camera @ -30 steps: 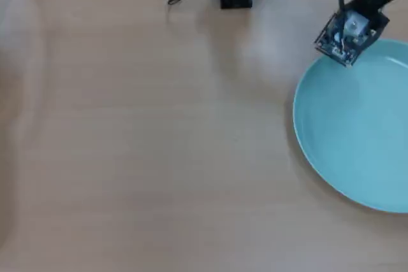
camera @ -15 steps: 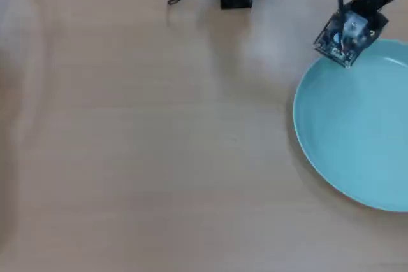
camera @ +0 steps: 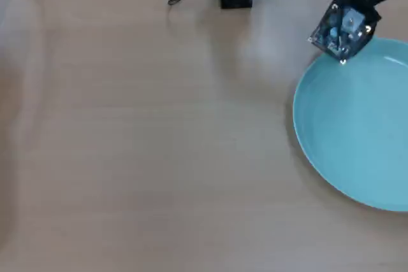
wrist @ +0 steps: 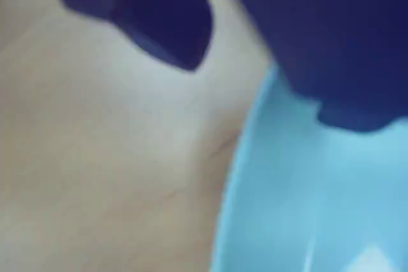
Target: Move the green bowl from right to left
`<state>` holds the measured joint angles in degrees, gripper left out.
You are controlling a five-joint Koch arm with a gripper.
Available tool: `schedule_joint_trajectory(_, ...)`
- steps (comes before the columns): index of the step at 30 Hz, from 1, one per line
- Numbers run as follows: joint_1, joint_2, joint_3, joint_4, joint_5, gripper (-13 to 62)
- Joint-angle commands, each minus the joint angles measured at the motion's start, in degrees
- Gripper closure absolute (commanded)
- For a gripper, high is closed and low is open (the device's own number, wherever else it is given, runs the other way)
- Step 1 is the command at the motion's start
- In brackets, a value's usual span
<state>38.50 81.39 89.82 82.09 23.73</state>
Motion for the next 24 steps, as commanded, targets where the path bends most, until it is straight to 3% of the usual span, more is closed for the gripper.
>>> schedule_joint_trajectory(1, -0.1, 9.8, -2.6, 3.5, 0.2, 29.8)
schedule_joint_trajectory(5, 6.0, 16.2, -2.5, 4.0, -2.9, 29.8)
schedule_joint_trajectory(9, 15.9, 19.2, -2.5, 3.9, -14.4, 29.8)
schedule_joint_trajectory(16, 37.7, 26.2, 0.0, 1.1, -21.7, 29.8)
schedule_joint_trajectory(24, 46.8, 31.4, 8.4, -7.0, -27.4, 29.8)
